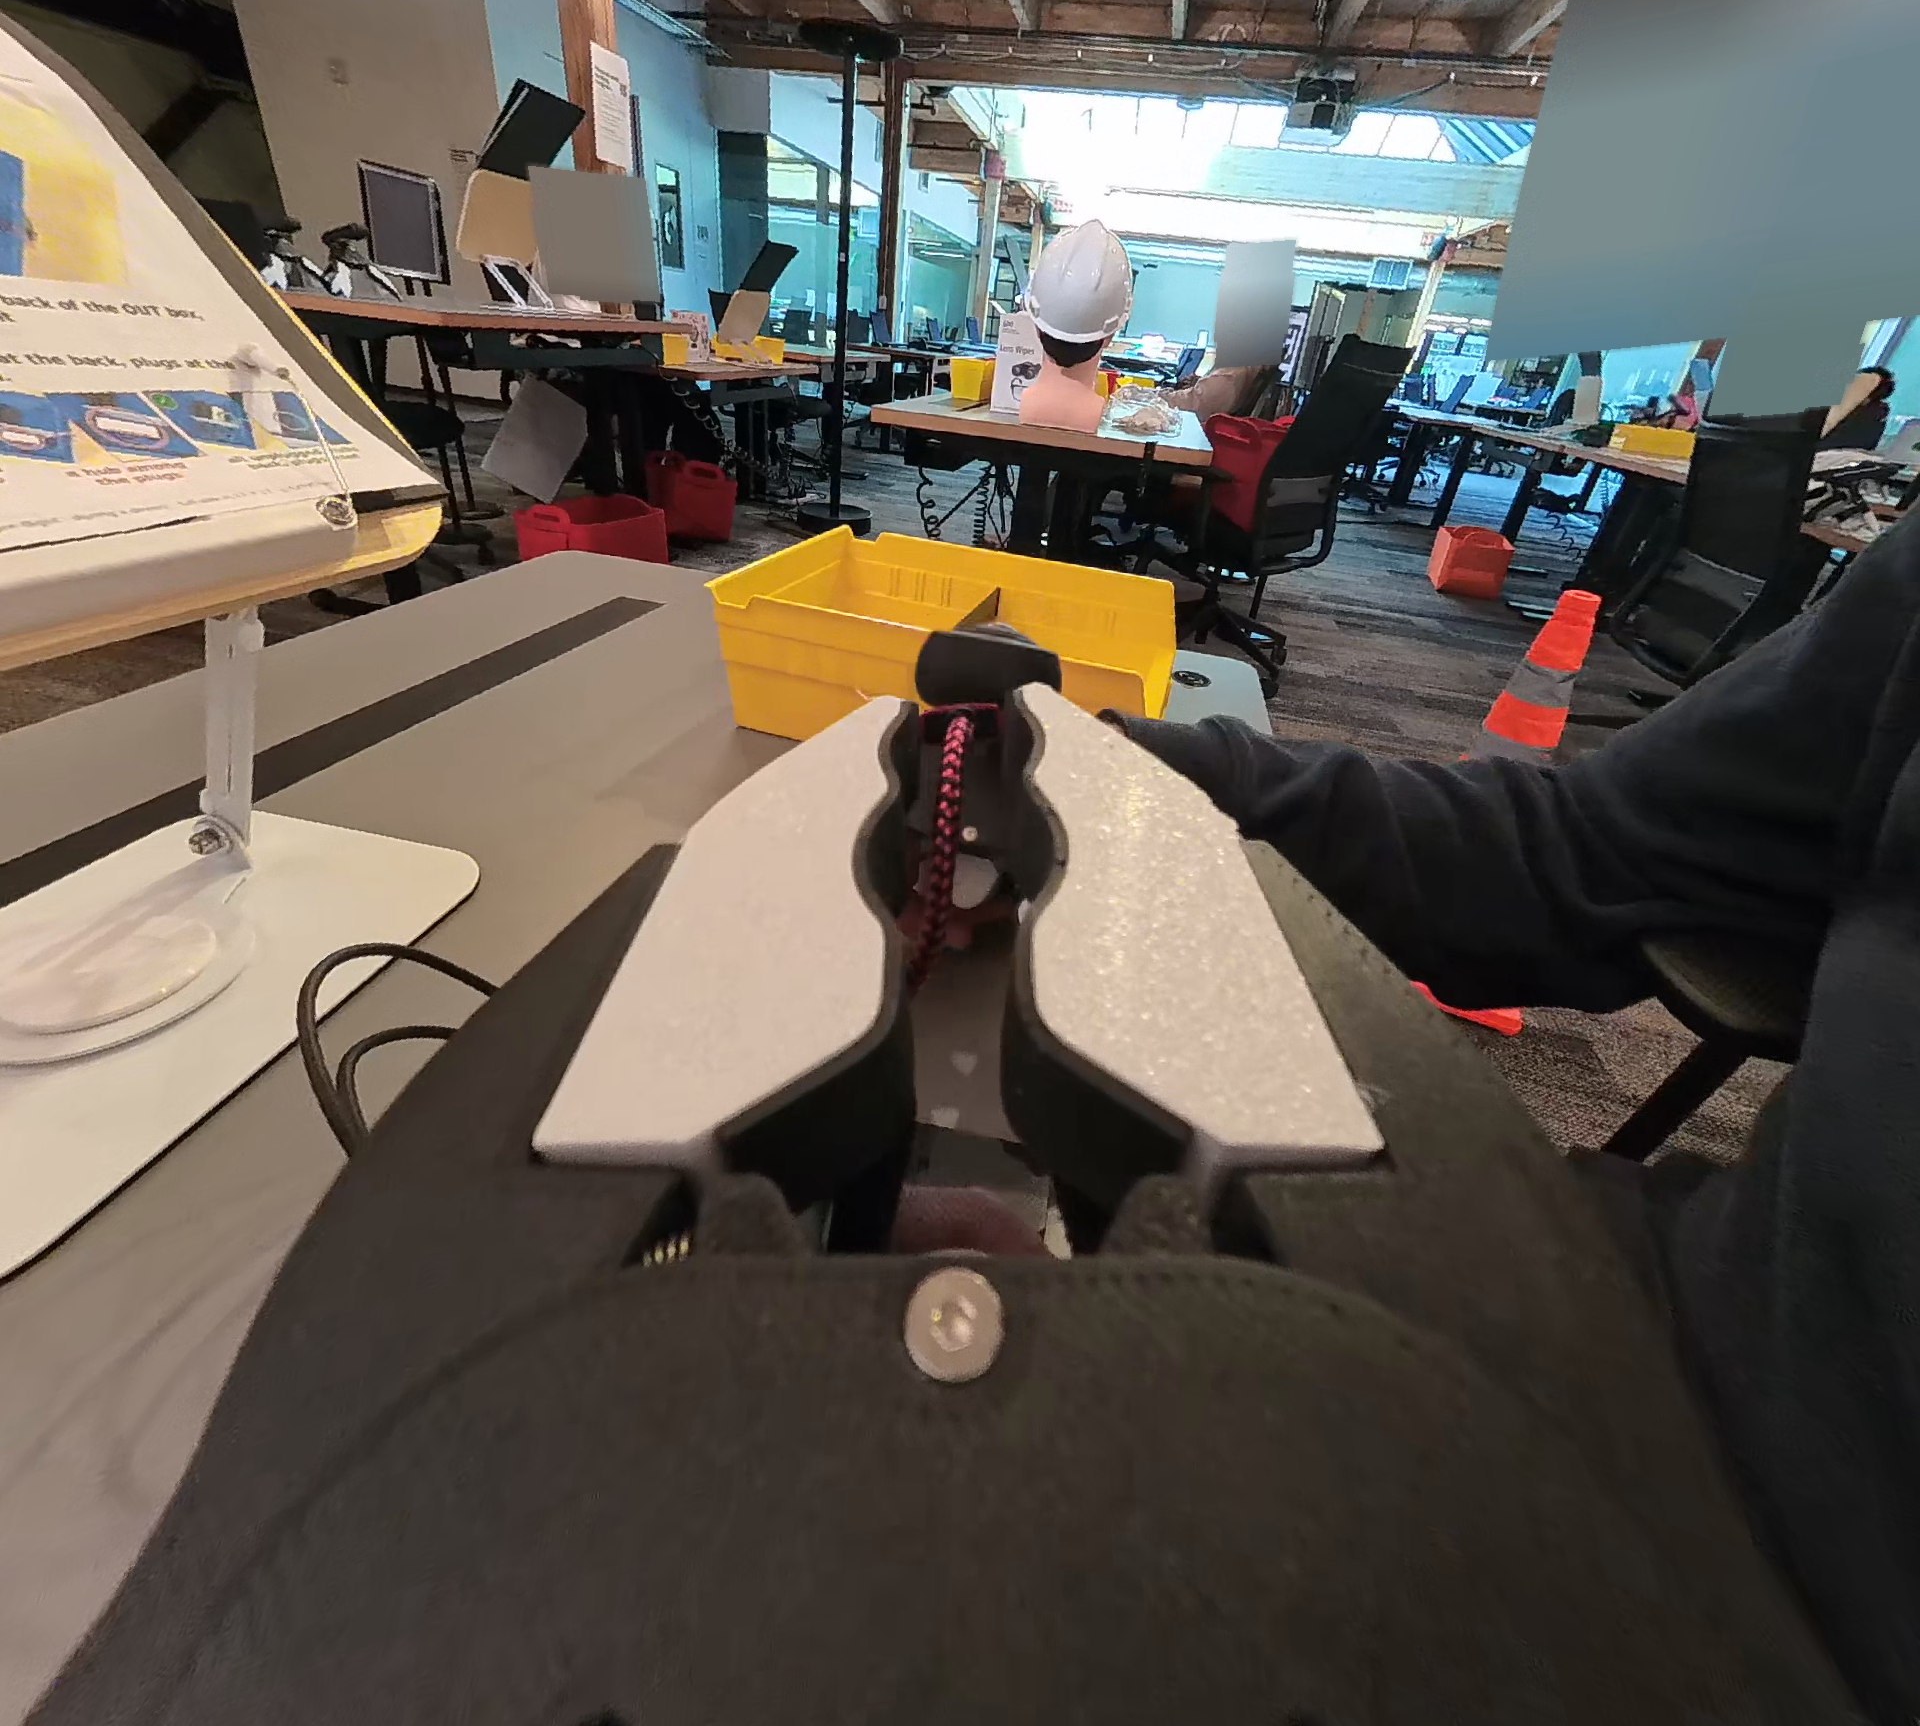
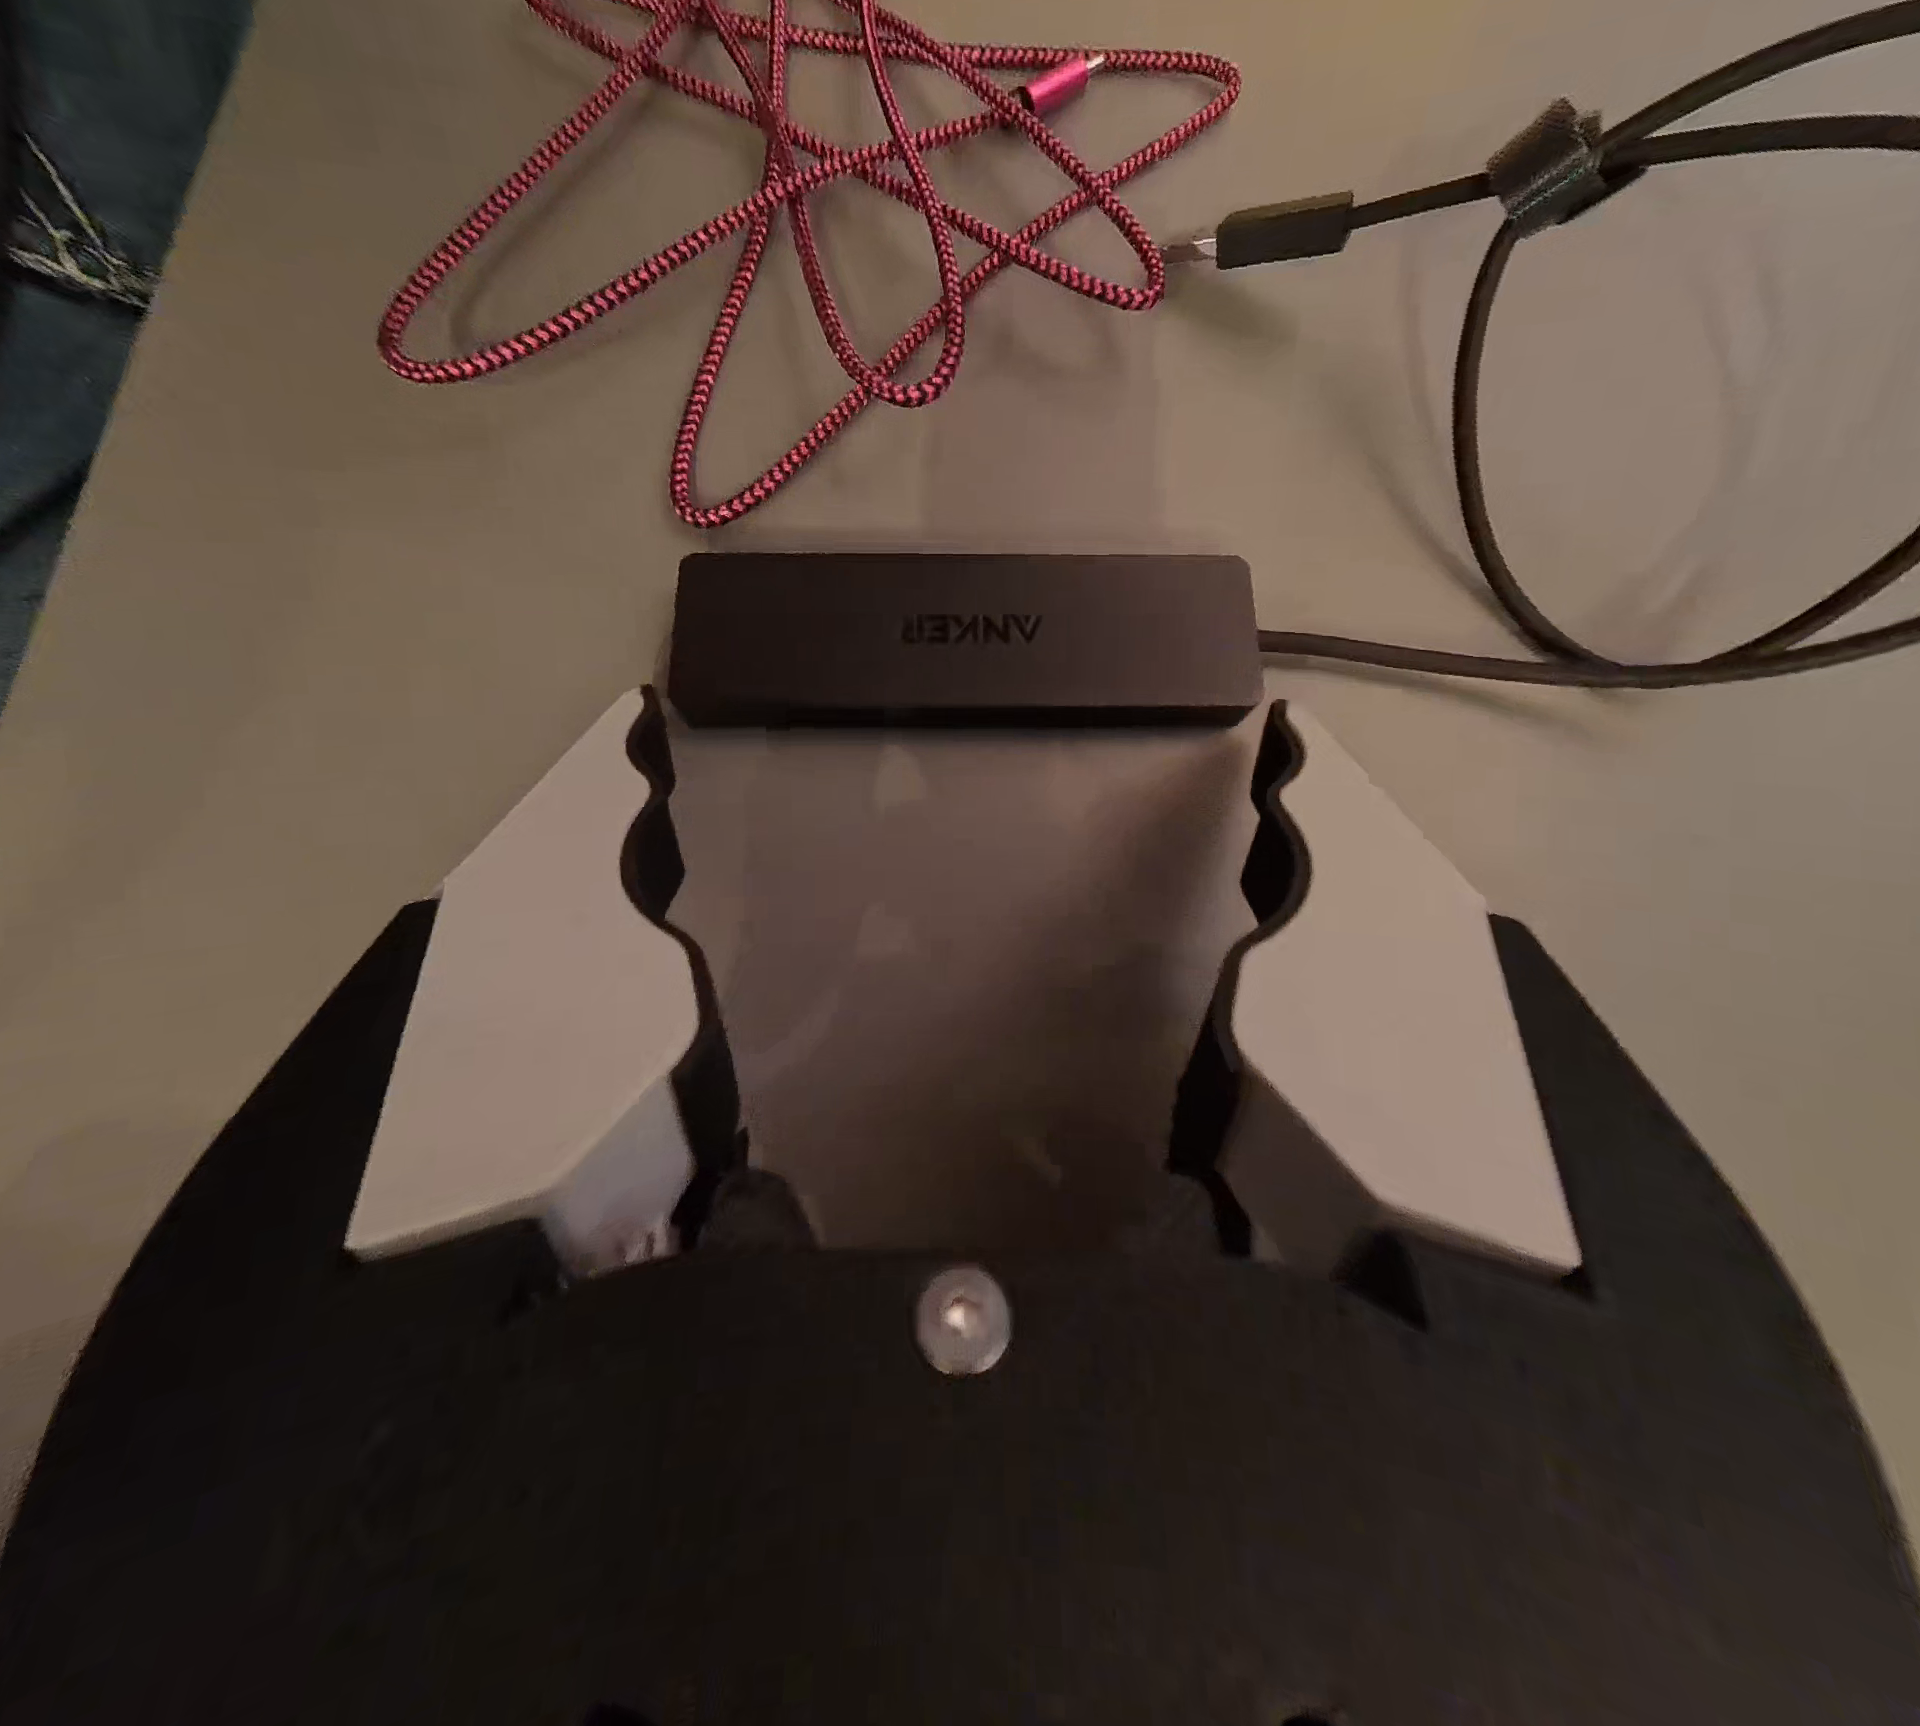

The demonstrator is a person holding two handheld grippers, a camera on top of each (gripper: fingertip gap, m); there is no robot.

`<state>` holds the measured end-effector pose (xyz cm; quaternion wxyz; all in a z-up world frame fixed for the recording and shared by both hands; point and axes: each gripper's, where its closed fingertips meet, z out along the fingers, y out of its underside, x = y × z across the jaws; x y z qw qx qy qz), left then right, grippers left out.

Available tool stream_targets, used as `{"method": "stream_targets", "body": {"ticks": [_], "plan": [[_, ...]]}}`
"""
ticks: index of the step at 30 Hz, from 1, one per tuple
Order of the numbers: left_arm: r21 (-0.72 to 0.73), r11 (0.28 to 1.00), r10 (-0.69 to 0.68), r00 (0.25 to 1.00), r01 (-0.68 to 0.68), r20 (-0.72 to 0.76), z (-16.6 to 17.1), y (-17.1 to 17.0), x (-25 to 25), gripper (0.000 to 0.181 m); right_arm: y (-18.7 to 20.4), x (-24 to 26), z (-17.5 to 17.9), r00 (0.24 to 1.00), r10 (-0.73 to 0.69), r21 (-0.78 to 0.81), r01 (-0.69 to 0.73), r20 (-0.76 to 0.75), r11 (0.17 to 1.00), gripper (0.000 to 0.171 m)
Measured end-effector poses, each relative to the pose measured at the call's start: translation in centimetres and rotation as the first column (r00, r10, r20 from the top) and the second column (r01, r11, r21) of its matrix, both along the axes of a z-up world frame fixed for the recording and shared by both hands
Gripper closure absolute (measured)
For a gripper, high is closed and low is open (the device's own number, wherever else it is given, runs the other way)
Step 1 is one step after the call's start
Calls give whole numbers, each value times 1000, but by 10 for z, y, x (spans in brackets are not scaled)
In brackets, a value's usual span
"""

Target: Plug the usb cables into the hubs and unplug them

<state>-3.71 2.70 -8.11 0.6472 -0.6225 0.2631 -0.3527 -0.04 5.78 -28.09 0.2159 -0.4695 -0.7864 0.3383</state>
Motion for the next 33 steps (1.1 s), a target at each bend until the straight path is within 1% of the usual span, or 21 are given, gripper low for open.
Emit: {"method": "stream_targets", "body": {"ticks": [7, 11, 21, 23, 27, 33], "plan": [[5, 1000, -1, 1000, 1, -1, 0, -1, 0, 167, 0, -9, -5, 999, 36, 17, -36, 37, 999, 61], [6, 1000, 6, 1000, -6, -4, 1, -2, -1, 167, 2, -14, -3, 999, 19, -17, -19, 34, 1000, 62], [5, 1000, 18, 1000, -18, -14, 0, -1, -3, 167, 10, -16, 27, 993, -32, -172, 13, -112, 985, 64], [5, 1000, 21, 1000, -21, -16, 0, -1, -4, 167, 11, -13, 22, 995, -34, -135, 22, -89, 991, 63], [1, 1000, 21, 1000, -21, -18, -2, -1, -5, 167, 12, -8, 4, 999, -43, -14, 43, 8, 999, 63], [-5, 1000, 21, 999, -21, -24, -5, 0, -4, 167, 4, -14, -6, 997, -56, -1, 56, 58, 998, 55]]}}
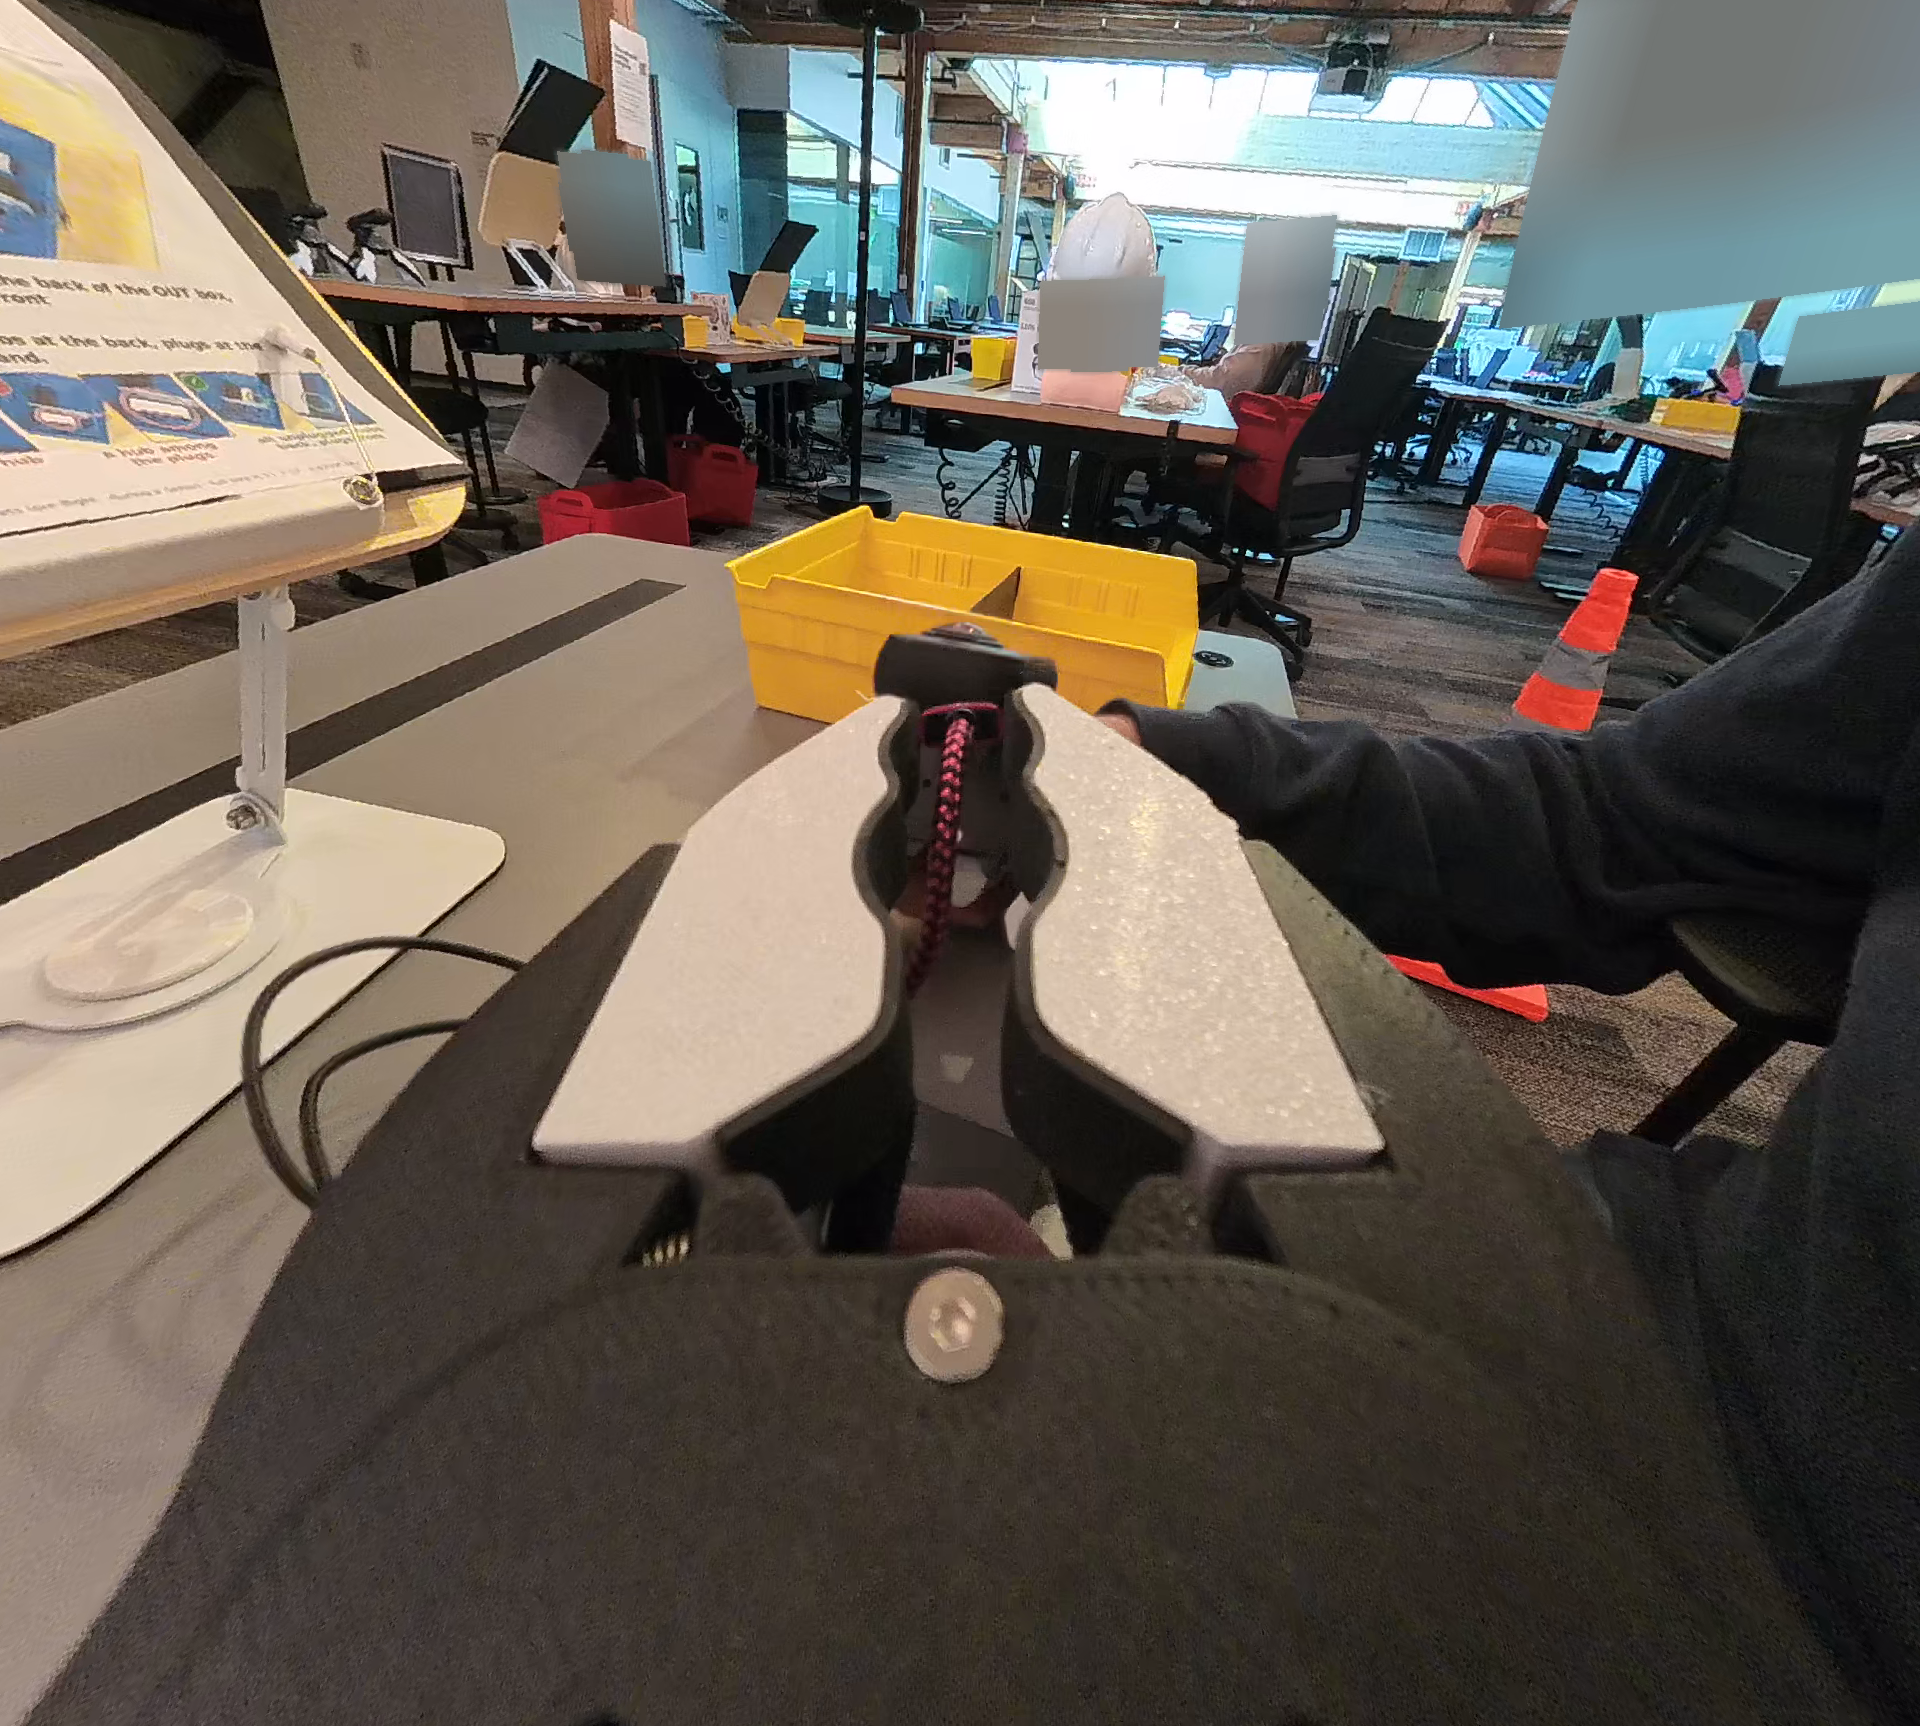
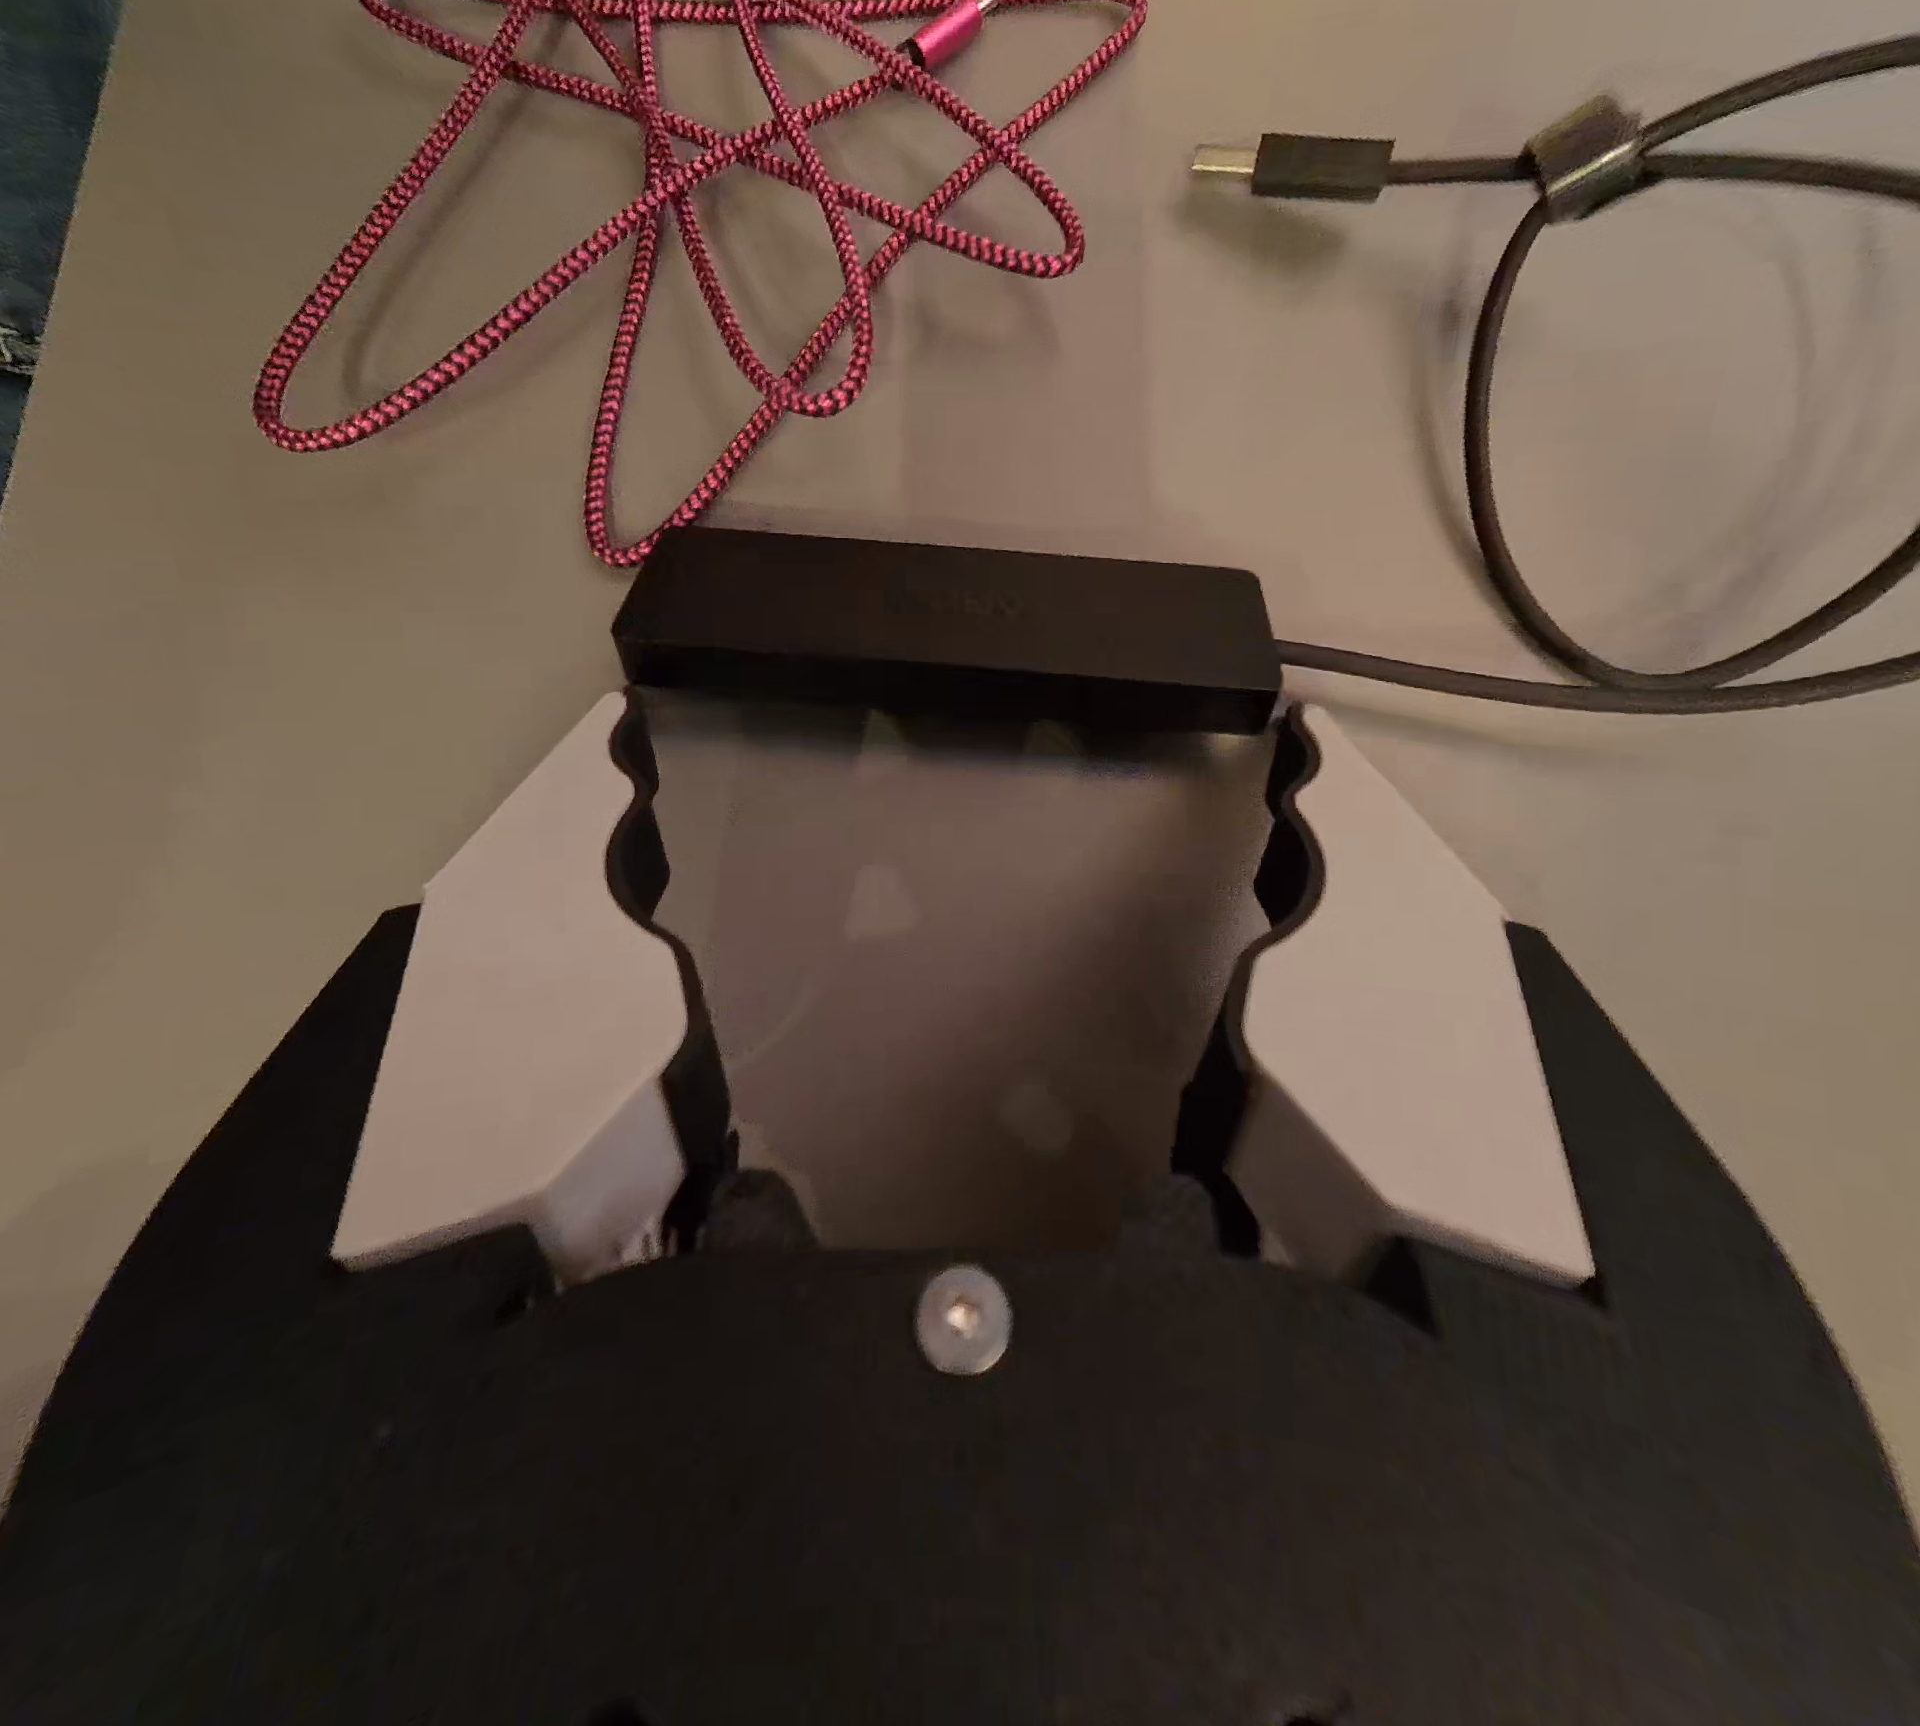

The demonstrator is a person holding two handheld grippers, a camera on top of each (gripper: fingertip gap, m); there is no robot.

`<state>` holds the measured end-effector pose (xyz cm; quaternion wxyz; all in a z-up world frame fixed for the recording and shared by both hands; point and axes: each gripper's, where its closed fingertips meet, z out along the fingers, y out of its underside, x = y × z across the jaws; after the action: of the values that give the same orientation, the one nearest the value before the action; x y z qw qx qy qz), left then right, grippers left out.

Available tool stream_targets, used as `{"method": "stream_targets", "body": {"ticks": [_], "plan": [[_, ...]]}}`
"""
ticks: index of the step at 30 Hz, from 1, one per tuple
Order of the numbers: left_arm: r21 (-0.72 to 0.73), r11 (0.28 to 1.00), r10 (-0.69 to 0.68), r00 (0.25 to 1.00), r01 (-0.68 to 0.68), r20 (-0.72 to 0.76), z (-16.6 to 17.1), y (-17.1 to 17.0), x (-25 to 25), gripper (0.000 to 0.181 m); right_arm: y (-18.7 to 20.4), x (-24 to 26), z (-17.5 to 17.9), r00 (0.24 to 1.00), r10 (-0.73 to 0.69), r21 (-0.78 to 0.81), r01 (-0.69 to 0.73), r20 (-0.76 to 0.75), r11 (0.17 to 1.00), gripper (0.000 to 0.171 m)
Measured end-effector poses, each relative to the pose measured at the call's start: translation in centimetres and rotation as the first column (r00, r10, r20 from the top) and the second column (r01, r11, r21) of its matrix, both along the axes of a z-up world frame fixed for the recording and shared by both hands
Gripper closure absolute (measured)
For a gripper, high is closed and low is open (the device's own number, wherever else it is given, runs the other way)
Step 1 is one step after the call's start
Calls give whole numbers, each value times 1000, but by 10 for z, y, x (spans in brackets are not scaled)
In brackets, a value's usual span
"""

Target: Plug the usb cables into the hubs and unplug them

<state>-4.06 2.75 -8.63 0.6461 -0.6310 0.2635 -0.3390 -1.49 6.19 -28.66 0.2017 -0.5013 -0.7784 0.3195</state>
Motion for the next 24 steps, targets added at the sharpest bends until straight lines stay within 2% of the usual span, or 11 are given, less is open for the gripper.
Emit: {"method": "stream_targets", "body": {"ticks": [6, 10, 15, 18, 21, 24], "plan": [[-1, 1000, 0, 1000, 0, -1, -1, 0, 0, 167, -6, -5, 0, 1000, -12, -21, 13, 24, 1000, 40], [2, 1000, 2, 1000, -2, 0, 1, 0, -1, 167, -7, -12, 5, 997, -71, -17, 72, 14, 997, 35], [0, 1000, 1, 1000, -1, 3, -1, 0, -1, 167, -6, -17, 1, 994, -104, 79, 103, 21, 992, 39], [1, 1000, -1, 1000, 1, 1, -1, 0, 0, 166, -7, -23, 1, 994, -114, 56, 113, 5, 992, 47], [2, 1000, 3, 1000, -3, 1, -1, -1, -1, 167, -9, -24, 3, 992, -124, 22, 124, -3, 992, 46], [2, 1000, 8, 1000, -8, 3, 0, -1, -4, 167, -10, -26, 13, 991, -133, 0, 133, -28, 991, 38]]}}
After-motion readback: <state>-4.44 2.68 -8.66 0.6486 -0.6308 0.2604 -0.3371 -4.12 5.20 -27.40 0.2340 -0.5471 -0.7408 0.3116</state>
